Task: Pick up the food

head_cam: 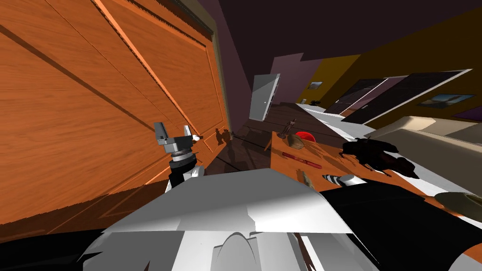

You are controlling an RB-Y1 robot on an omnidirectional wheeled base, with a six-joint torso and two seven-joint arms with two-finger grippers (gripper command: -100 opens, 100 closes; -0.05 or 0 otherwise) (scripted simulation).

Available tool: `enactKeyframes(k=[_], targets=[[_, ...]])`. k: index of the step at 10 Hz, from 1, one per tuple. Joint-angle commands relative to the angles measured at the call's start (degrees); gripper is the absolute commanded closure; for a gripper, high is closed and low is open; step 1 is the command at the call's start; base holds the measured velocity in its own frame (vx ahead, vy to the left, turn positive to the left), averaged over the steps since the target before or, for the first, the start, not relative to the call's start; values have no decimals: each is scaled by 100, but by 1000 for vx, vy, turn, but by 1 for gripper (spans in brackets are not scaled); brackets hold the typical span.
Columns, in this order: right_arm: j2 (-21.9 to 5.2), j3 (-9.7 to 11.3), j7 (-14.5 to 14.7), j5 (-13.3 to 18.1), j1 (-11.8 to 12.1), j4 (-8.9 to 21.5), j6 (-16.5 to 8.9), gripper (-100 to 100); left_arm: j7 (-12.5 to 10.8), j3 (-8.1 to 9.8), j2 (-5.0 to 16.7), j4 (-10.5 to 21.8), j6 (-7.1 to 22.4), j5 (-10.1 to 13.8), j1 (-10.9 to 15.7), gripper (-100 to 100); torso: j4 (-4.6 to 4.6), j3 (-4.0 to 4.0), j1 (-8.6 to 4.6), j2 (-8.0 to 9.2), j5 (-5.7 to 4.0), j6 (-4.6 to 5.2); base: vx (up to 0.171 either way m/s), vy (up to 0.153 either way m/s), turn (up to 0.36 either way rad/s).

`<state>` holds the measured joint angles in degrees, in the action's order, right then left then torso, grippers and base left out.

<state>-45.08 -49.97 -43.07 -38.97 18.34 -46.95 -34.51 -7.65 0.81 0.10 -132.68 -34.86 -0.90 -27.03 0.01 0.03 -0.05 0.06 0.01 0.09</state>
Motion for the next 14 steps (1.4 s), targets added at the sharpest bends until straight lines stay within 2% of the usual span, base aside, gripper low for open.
enactKeyframes(k=[1, 2, 4, 5, 6, 7, 9, 10, 11, 12, 14], targets=[[-40, 14, 57, -79, -34, 284, 26, -100, 0, 0, 0, 0, 0, 0, 0, 0, 0, 0, 0, 0, 0, 0, 24, -7, -2], [-83, 32, -88, -216, -67, 494, -158, -100, 0, 0, 0, 0, 0, 0, 0, 0, 1, 4, 2, 7, 0, 4, 39, -15, 203], [-83, 32, -88, -216, -67, 627, -158, -100, 0, 0, 0, 0, 0, 0, 0, 0, 0, 1, -2, 2, -1, 1, 31, -17, 55], [-110, 57, -223, -344, -96, 758, -330, -100, 0, 0, 0, 0, 0, 0, 0, 0, 1, 4, 2, 8, 0, 4, 35, -20, 138], [-110, 57, -223, -344, -96, 952, -330, -100, 0, 0, 0, 0, 0, 0, 1, 0, 1, 2, -2, 3, 0, -3, 35, -27, 128], [-122, 88, -348, -460, -122, 1169, -488, -100, 0, 0, 0, 0, 0, 0, 0, 0, 0, 2, -3, 3, -1, 1, 30, -35, 204], [-122, 88, -348, -460, -122, 1202, -488, -100, 0, 0, 0, 0, 0, 0, 0, 0, 1, 2, -7, 5, -2, 2, 24, -29, 32], [-118, 123, -462, -566, -143, 1512, -631, -100, 0, 0, 0, 0, 0, 0, 0, 0, 1, 5, -2, 9, -1, 5, 23, -29, 133], [-101, 160, -563, -659, -160, 1684, -758, -100, 0, 0, 0, 0, 0, 0, 0, 0, 2, 5, -4, 9, -1, 1, 32, -64, 242], [-101, 160, -563, -659, -160, 1657, -758, -100, 0, 0, 0, 0, 0, 0, 0, 0, 1, 3, -14, 5, -4, -2, 23, -61, 75], [-101, 160, -563, -659, -160, 1803, -758, -100, 0, 0, 0, 0, 0, 0, 0, 0, 2, 6, -6, 12, -2, 5, 3, -17, -22]])
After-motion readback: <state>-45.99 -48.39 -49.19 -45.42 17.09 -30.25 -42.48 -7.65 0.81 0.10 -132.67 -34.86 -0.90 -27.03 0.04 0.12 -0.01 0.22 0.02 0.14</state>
